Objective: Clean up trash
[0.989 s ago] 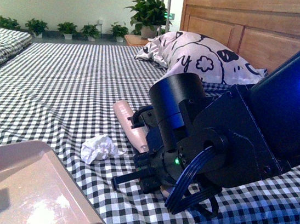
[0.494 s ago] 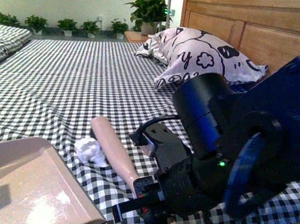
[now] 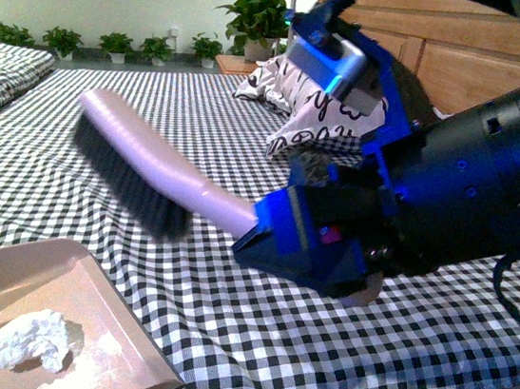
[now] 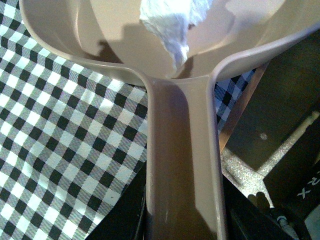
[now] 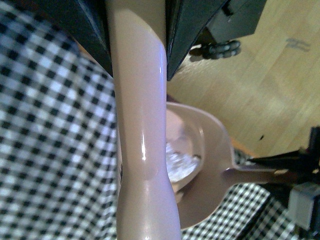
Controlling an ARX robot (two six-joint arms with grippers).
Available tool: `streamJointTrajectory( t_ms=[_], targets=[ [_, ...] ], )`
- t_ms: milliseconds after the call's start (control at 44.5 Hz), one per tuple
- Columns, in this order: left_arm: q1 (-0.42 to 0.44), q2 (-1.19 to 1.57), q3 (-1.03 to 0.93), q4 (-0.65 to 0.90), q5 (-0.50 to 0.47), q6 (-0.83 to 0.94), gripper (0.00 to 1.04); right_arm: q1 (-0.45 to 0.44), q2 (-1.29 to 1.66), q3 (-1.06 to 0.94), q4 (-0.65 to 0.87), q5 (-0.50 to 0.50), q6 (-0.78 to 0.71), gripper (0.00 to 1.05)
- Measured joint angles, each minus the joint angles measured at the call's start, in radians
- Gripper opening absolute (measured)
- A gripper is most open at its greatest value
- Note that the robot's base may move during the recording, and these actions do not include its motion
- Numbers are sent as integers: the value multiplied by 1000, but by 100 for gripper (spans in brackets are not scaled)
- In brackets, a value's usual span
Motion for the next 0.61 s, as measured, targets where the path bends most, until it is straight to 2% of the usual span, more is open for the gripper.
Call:
streamJointTrajectory(
  t_ms=[180, 270, 427, 517, 607],
  targets=[
    [0, 0, 0, 0, 0, 0, 26, -96, 52, -11, 114, 134, -3, 21],
    [0, 0, 0, 0, 0, 0, 26, -157, 92, -24, 227, 206, 4, 21],
    [1, 0, -4, 16, 9, -13, 26, -246, 101, -29, 298, 223, 18, 21],
    [3, -8, -86, 259, 72, -112, 26, -304, 91, -36, 301, 212, 25, 21],
    [2, -17, -129, 441, 93, -236, 26, -352, 76, -50, 300, 190, 35, 21]
  ],
)
